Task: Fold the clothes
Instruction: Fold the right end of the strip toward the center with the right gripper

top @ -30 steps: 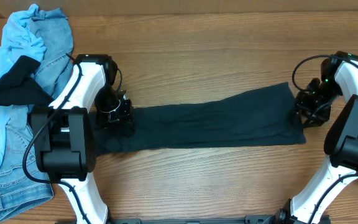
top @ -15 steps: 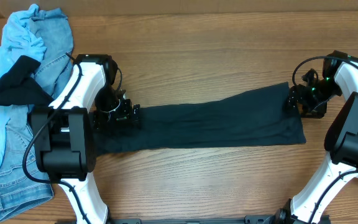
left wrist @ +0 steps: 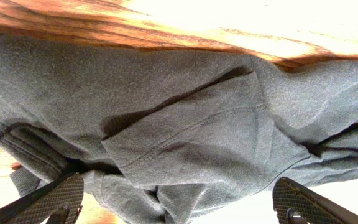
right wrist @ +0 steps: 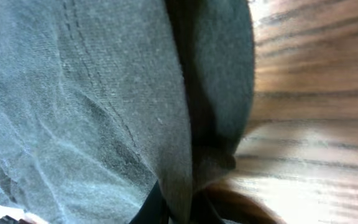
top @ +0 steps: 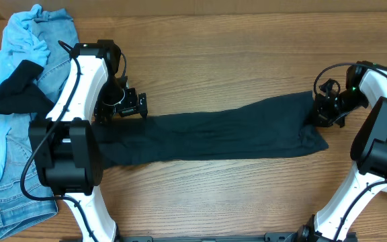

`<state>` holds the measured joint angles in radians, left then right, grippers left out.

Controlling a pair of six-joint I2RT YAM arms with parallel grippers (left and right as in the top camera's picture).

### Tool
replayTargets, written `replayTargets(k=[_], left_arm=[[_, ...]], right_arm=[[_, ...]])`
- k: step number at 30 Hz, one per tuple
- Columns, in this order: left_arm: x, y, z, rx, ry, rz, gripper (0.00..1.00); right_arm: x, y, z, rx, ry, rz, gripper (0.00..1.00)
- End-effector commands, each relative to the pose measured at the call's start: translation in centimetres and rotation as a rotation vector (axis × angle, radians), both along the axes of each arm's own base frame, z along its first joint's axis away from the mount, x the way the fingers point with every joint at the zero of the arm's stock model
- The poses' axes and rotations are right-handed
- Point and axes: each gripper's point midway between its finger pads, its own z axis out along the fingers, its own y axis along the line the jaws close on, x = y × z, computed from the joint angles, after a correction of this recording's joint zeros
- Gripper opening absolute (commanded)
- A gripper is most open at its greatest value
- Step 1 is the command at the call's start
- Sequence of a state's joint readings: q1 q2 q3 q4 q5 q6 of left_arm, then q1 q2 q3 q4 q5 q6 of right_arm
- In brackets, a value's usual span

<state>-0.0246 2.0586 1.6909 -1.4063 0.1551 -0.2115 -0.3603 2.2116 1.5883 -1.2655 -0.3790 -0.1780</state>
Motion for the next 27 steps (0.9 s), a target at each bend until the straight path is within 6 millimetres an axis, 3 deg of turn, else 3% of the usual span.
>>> replayTargets(k=[1,3,5,8,14,19,23,27], left_arm=[[0.7,0.4,2.3,0.012,-0.075,0.025,1.00],[0.8,0.8,3.1,0.035,-0.104,0.022,1.00],[0.8,0.8,3.5,0.036,-0.114,0.023,1.00],[0.8,0.8,3.6,0.036,-0.114,0.034,1.00],[0.8,1.0,3.6,0.034,-0.114,0.039,1.00],[0.9,0.9,3.6,0.034,-0.119,0.039,1.00],[1.0,0.9,3.6,0.034,-0.122,0.039,1.00],[0.9,0.9,3.6,0.033,-0.121,0.039,1.00]], right_arm=[[3.5,-5.4,6.5,-0.181,-0.139,-0.159,0.04],[3.4,-9.0,9.5,-0.270,-0.153,-0.236,0.04],[3.2,-10.9,11.2,-0.300,-0.160,-0.290,0.04],[3.9,-9.3,13.0,-0.240,-0.196,-0.253,0.04],[4.6,3.4,13.4,-0.200,-0.174,0.111,0.04],[2.6,12.8,13.4,-0.172,-0.128,0.342,0.04],[0.7,18.3,13.2,-0.162,-0.122,0.493,0.04],[-0.6,21.4,12.0,-0.156,-0.118,0.583,0.04]])
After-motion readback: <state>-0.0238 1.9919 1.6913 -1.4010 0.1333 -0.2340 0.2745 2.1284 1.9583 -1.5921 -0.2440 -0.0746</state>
